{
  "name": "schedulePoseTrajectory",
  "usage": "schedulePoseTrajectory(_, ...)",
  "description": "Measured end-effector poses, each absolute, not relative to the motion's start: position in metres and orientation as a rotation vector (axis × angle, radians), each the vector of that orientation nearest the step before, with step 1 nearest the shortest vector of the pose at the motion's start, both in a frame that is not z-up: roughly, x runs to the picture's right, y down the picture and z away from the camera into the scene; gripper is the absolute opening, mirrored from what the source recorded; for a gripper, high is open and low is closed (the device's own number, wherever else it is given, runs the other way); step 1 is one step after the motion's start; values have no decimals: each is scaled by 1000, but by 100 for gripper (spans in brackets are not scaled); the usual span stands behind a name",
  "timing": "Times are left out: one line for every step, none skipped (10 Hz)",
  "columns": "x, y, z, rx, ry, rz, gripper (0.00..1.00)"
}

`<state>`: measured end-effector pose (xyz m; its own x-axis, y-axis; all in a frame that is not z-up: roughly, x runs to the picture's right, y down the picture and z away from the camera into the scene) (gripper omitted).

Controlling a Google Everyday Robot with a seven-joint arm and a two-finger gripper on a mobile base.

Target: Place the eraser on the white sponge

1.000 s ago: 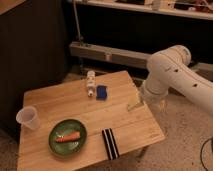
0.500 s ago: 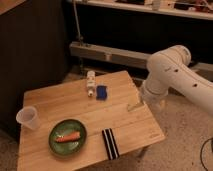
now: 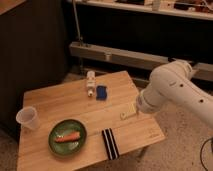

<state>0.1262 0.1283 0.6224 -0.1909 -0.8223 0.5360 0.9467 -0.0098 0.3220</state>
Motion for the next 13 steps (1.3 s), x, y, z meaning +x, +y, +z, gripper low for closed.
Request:
schedulePoseTrajectory(118, 141, 630, -218, -745, -1626, 80)
schedulePoseTrajectory(107, 157, 640, -211, -775, -1647, 80)
schedulePoseTrajectory(95, 174, 651, -216, -805, -1668, 80)
schedulePoseTrajectory(83, 189, 658, -228, -824, -1680, 80)
schedulePoseTrajectory(73, 203, 665, -243, -838, -1690, 80)
schedulePoseTrajectory(62, 216, 672, -259, -834, -1702, 80)
schedulePoseTrajectory(53, 231, 679, -290, -791, -1727, 80)
schedulePoseTrajectory(43, 244, 687, -317, -755, -1754, 80)
schedulePoseTrajectory(36, 255, 694, -334, -741, -1767, 80)
schedulePoseTrajectory(33, 262, 701, -338, -722, -1779, 80)
schedulePoseTrajectory(31, 267, 704, -338, -717, -1779, 80)
schedulePoseTrajectory(28, 276, 713, -326, -709, -1787, 80)
schedulePoseTrajectory(27, 280, 717, -317, -704, -1792, 80)
